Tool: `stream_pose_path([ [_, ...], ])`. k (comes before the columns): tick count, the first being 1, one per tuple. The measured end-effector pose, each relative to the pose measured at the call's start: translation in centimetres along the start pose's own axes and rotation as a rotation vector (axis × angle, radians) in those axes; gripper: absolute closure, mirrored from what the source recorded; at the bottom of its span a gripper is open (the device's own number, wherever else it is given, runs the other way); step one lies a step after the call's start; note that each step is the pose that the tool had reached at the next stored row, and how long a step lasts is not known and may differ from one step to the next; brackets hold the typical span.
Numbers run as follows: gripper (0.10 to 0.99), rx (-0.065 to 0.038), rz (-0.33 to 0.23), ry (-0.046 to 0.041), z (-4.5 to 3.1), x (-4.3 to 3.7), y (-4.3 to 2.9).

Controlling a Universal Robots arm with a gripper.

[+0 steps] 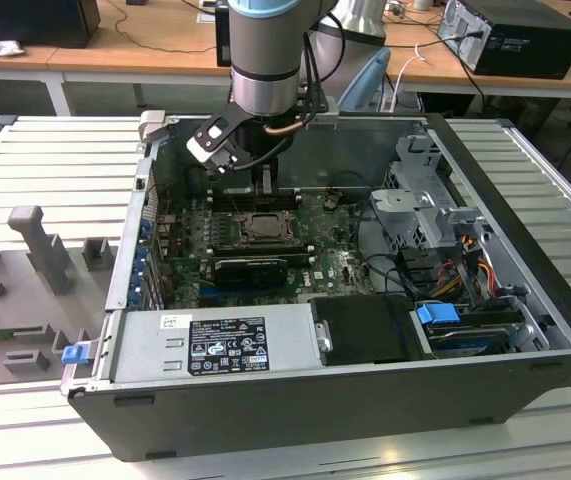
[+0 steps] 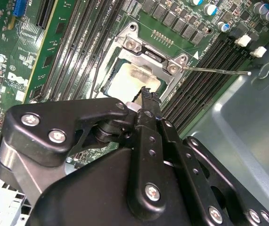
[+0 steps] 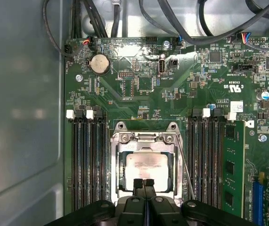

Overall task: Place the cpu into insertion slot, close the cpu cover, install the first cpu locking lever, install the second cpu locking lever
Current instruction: 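Install the first cpu locking lever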

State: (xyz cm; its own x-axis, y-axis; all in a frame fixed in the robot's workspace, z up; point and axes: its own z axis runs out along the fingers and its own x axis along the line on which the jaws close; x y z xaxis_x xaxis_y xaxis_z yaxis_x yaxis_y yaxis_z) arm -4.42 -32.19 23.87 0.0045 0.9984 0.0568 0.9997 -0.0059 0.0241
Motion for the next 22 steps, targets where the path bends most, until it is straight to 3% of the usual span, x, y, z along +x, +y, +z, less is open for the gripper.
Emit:
stream_pose_path([
  [11,0.98,0.0,0.0,-0.0001,-0.22,0.01,0.0],
  [17,0.98,0.0,0.0,0.0,-1.26,0.07,0.03],
  [22,0.98,0.0,0.0,-0.0001,-2.63,0.15,0.06],
])
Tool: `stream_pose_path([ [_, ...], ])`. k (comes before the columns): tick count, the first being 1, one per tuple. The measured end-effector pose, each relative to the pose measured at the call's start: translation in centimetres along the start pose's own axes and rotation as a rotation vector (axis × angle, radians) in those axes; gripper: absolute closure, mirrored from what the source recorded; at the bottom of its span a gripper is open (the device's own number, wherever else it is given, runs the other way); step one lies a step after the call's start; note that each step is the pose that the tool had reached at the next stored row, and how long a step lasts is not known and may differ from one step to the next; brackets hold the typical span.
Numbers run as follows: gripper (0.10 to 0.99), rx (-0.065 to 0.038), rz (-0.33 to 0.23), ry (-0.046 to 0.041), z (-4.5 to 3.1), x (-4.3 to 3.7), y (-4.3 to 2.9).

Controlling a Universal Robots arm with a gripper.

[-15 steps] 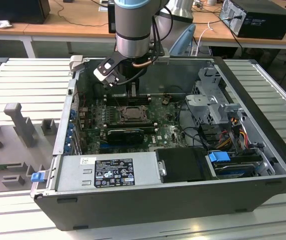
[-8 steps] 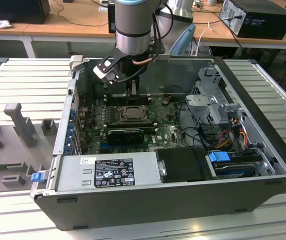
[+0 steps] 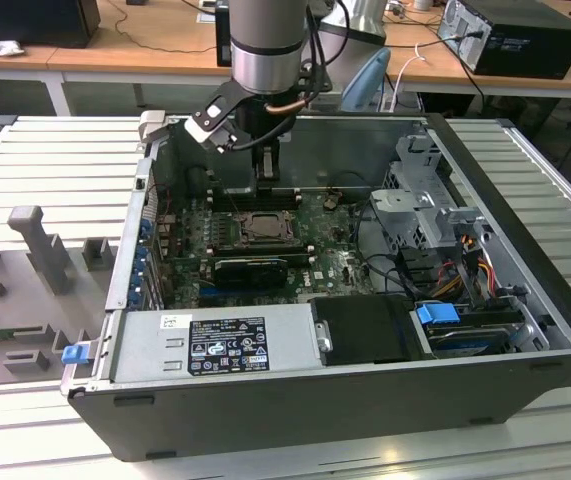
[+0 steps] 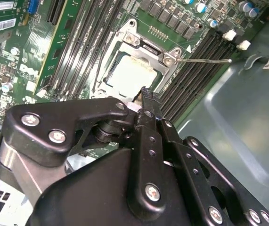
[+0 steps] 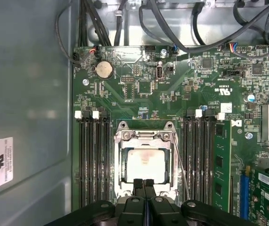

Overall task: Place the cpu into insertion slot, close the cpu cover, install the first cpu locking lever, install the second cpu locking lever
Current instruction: 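Install the first cpu locking lever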

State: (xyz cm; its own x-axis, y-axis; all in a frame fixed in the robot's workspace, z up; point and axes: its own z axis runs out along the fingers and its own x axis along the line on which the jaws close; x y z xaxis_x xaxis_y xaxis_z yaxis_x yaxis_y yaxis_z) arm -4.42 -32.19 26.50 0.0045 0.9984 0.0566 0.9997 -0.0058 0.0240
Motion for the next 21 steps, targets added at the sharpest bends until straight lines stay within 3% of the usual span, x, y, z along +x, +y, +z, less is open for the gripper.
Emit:
stream_pose_path([
  [12,0.98,0.0,0.0,0.0001,-1.76,0.1,0.04],
  [16,0.98,0.0,-0.006,0.0005,-1.93,0.11,0.05],
  [18,0.98,0.002,-0.044,0.0012,-1.94,0.11,0.05],
  [21,0.98,0.009,-0.151,0.0037,-1.91,0.11,0.05],
])
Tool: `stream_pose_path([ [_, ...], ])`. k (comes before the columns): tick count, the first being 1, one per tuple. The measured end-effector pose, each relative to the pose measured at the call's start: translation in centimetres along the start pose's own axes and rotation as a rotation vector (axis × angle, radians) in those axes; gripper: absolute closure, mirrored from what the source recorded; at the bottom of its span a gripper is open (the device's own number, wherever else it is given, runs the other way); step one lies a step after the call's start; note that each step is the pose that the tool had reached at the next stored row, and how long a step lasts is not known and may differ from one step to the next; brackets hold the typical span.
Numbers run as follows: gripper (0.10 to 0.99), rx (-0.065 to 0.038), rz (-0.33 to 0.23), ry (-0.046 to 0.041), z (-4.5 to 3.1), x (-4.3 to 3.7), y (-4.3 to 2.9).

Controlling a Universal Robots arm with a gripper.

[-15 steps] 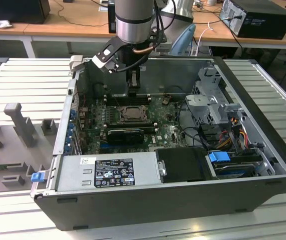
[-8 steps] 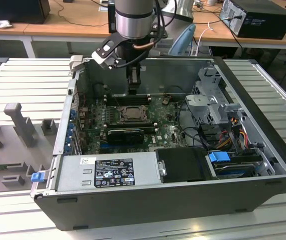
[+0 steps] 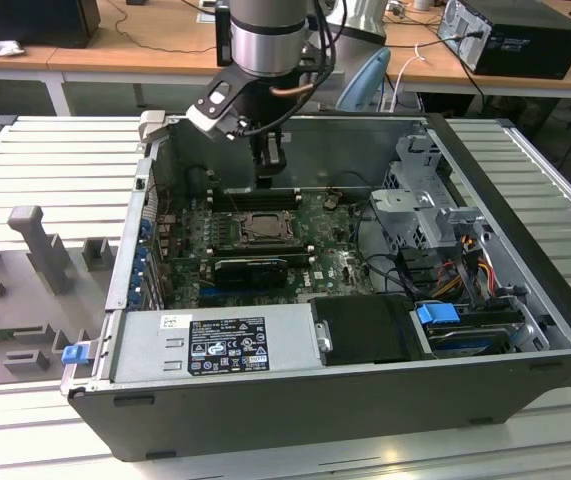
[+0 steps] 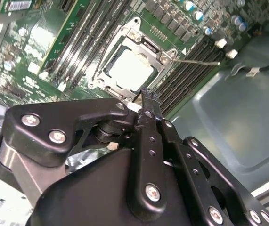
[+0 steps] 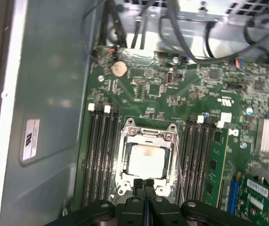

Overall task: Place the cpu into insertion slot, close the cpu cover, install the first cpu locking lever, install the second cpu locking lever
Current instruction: 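Install the first cpu locking lever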

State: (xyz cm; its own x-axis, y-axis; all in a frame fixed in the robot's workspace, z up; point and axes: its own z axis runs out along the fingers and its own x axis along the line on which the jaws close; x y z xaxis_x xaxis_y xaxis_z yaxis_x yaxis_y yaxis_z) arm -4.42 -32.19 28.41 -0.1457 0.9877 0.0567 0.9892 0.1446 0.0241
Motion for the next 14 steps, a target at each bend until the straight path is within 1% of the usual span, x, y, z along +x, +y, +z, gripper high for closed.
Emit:
stream_pose_path([
  [1,0.98,0.002,-0.029,0.0007,0.0,0.0,0.0],
  [3,0.98,0.004,-0.068,0.0003,0.02,0.01,0.0],
  [5,0.98,0.008,-0.126,0.0007,0.01,0.0,0.0],
  [13,0.98,0.012,-0.208,0.0027,0.02,0.0,0.0],
  [14,0.98,0.013,-0.226,0.0031,0.02,0.0,0.0],
])
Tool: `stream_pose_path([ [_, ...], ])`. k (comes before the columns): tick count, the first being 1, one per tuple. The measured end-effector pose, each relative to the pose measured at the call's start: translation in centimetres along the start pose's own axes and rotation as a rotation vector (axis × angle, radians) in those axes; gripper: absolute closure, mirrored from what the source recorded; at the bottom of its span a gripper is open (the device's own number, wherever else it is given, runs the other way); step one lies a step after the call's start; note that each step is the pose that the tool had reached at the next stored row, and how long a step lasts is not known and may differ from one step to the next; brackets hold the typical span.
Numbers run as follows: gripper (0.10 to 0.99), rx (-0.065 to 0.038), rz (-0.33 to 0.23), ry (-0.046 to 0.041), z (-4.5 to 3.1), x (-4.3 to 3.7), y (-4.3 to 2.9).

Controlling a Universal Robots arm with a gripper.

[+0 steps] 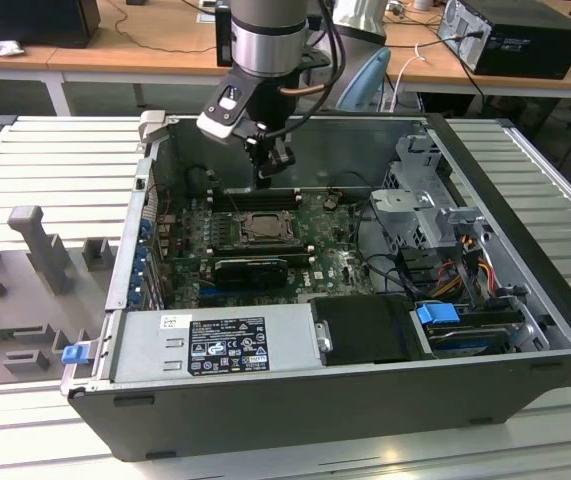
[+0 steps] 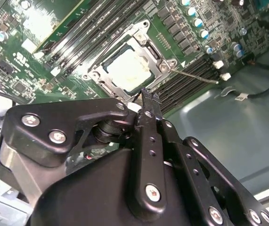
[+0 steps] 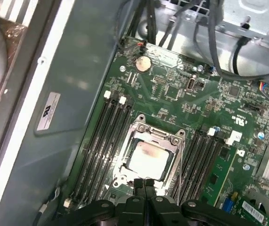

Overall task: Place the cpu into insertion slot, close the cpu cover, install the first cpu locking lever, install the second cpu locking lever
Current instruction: 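Install the first cpu locking lever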

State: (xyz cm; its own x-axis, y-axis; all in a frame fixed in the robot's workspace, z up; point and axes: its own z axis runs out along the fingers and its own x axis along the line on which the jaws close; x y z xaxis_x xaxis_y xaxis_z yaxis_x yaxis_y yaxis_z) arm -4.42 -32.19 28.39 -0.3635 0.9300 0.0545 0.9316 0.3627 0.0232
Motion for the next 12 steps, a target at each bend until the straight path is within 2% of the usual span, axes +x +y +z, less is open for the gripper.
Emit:
stream_pose_path([
  [7,0.98,0.005,-0.096,0.0022,0.0,0.0,0.0],
  [12,0.98,0.008,-0.138,0.0032,0.0,0.0,0.0],
])
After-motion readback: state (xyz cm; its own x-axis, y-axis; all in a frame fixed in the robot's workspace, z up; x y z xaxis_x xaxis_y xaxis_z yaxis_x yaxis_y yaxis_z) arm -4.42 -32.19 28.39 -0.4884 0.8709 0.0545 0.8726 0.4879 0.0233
